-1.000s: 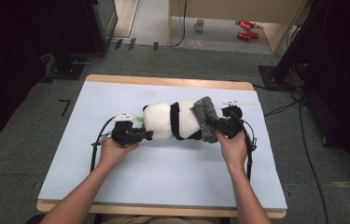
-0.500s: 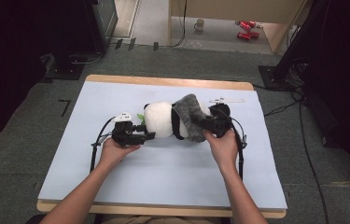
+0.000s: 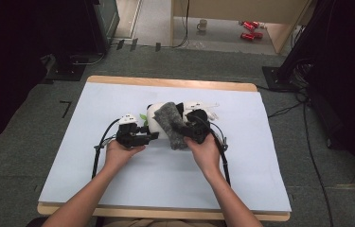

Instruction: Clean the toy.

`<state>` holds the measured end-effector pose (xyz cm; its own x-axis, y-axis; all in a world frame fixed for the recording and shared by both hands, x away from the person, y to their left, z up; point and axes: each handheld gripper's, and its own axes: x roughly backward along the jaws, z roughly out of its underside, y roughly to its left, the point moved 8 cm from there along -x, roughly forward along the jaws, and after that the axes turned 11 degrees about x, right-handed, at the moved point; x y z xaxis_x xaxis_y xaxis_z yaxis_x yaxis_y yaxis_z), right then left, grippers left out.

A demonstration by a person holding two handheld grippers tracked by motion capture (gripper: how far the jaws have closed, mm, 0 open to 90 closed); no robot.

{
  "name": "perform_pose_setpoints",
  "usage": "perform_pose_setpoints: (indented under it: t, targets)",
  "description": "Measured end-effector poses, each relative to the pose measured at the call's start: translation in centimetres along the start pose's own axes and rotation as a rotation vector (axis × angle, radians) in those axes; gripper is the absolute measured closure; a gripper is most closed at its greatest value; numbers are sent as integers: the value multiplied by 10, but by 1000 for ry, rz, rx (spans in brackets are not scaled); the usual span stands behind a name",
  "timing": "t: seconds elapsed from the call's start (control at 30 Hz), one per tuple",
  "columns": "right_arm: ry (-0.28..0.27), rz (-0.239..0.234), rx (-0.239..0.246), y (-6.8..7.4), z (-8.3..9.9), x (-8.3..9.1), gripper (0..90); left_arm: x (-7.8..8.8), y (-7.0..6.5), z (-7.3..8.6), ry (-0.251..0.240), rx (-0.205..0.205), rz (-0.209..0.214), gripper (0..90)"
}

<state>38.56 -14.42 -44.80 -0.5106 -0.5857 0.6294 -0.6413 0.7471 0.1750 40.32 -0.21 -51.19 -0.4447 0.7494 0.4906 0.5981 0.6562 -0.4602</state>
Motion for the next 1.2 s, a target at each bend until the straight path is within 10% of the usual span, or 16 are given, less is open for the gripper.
perform_pose_setpoints:
  t: [0.27,1.0,1.2]
  targets:
    - [48,38,14,-2,11,-11,760,0,0,1,9,-10,-3,501]
    - [-25,106,-107,-62,12,47,757,-1,0,-2,-3,-22,4,477]
    - [-17,191,-124,-85,20,59,758,-1,1,-3,1,-29,2,477]
